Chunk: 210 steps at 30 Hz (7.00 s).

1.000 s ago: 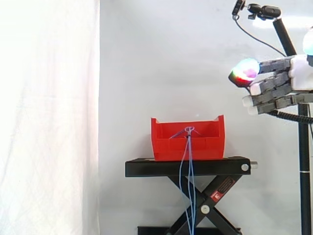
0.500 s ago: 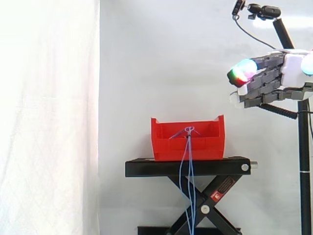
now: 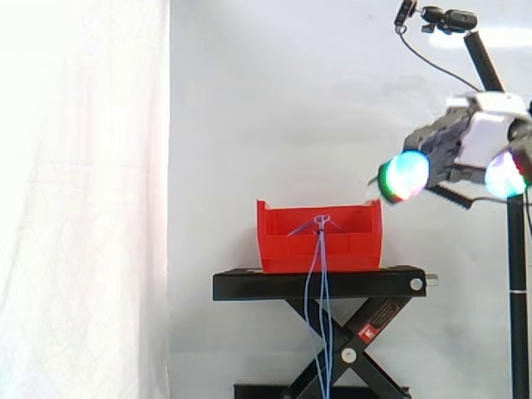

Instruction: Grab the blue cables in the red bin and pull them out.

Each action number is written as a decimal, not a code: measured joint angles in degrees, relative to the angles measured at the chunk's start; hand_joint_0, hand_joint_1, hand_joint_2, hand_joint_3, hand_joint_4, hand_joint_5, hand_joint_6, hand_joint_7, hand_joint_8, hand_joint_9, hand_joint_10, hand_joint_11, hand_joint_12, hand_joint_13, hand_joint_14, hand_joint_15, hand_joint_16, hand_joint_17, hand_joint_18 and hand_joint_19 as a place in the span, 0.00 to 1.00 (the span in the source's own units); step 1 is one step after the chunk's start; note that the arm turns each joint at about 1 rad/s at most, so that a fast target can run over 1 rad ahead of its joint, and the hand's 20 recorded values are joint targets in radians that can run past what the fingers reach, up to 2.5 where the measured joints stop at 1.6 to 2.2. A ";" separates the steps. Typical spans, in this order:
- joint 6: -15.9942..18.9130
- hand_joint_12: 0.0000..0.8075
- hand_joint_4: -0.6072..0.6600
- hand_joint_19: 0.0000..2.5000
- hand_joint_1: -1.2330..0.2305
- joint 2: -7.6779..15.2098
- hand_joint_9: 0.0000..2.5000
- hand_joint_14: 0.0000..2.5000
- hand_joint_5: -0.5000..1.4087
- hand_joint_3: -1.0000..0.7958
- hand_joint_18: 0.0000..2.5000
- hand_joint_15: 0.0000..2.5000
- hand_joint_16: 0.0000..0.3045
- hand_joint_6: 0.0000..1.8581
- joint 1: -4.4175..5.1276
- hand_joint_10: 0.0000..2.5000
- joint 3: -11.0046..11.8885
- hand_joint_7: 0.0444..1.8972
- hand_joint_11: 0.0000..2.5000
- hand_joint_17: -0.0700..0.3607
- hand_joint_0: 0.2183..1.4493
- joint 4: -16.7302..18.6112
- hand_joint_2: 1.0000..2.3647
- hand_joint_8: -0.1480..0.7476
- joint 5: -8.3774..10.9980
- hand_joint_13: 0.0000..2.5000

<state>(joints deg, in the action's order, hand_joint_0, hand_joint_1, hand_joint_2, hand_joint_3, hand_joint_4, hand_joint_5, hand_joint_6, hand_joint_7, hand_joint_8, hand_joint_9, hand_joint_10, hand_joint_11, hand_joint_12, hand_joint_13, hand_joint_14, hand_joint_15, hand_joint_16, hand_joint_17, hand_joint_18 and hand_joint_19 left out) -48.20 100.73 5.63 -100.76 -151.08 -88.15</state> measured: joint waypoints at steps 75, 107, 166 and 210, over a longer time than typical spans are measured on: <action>-81.55 0.43 0.52 0.19 0.15 16.05 0.32 0.01 0.64 0.00 0.20 0.27 0.15 0.01 -2.83 0.01 12.33 0.32 0.41 0.40 0.44 0.56 0.00 0.43 0.61 0.28; -87.80 0.43 0.52 0.19 0.15 27.94 0.32 0.01 0.64 0.00 0.20 0.26 0.15 0.01 -4.61 0.01 38.71 0.32 0.42 0.40 0.44 -27.70 0.00 0.43 -10.19 0.28; -115.24 0.43 0.51 0.19 0.12 26.90 0.30 0.01 0.60 0.00 0.17 0.24 0.16 0.01 -10.39 0.01 38.87 0.28 0.39 0.42 0.40 -39.16 0.00 0.42 -15.35 0.25; -111.86 0.43 0.53 0.19 0.14 25.40 0.30 0.01 0.64 0.00 0.18 0.24 0.16 0.01 -10.78 0.01 39.50 0.33 0.38 0.41 0.42 -39.62 0.00 0.43 -13.59 0.26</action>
<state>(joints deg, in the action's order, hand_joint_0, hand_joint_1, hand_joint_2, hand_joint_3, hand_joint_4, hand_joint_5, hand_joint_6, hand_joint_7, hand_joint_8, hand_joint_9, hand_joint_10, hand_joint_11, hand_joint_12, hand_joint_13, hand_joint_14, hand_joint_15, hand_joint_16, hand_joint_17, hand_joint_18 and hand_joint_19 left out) -160.06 126.13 -5.15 -61.26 -190.70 -101.74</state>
